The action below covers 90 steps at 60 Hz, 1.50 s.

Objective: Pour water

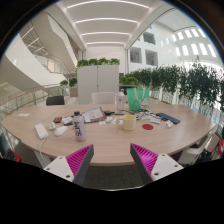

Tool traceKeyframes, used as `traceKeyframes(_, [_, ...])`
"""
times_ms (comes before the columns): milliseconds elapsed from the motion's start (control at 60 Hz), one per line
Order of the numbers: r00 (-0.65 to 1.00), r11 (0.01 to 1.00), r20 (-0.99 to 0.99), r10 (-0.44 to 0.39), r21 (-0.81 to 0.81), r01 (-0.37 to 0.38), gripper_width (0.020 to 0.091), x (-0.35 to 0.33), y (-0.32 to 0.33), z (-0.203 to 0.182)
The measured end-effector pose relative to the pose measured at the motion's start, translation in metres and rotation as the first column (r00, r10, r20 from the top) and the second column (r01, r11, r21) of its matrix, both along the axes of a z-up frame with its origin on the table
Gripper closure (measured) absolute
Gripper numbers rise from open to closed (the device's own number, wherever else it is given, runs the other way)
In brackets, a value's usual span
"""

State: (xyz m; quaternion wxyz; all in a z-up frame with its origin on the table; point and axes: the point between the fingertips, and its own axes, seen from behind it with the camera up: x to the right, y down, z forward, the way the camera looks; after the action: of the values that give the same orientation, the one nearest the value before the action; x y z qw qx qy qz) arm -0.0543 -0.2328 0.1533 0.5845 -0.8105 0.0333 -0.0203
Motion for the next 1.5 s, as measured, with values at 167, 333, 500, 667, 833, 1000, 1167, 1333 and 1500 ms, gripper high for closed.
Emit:
traceKeyframes(167, [0.994, 0.994, -0.032, 0.107, 0.034, -0.106, 0.0277, -0.086, 0.093, -0.026])
traceKeyframes(333, [0.982, 0.981, -0.018, 0.187, 0.064, -0.185, 0.0284, -0.152, 0.205, -0.057])
traceKeyframes(500, [0.989, 0.988, -0.027, 0.146, 0.057, -0.145, 0.0284, -0.17, 0.294, -0.083])
traceKeyframes(667, [0.99, 0.99, -0.032, 0.137, 0.048, -0.135, 0.0541, -0.169, 0.341, -0.1])
traceKeyframes(833, [0.982, 0.981, 0.016, 0.188, 0.048, -0.188, 0.0572, -0.179, 0.354, -0.1])
traceKeyframes(1000, [0.971, 0.976, -0.102, 0.217, -0.011, -0.219, 0.0642, -0.178, 0.358, -0.104])
traceKeyframes(1167, [0.837, 0.966, -0.491, 0.24, 0.034, -0.257, 0.0652, -0.167, 0.37, -0.041])
traceKeyframes(1333, [0.483, 0.985, -0.859, 0.167, 0.129, -0.112, 0.0653, -0.095, 0.415, 0.056])
traceKeyframes(1500, [-0.06, 0.994, -0.993, 0.098, 0.1, -0.035, 0.0675, -0.004, 0.446, 0.059])
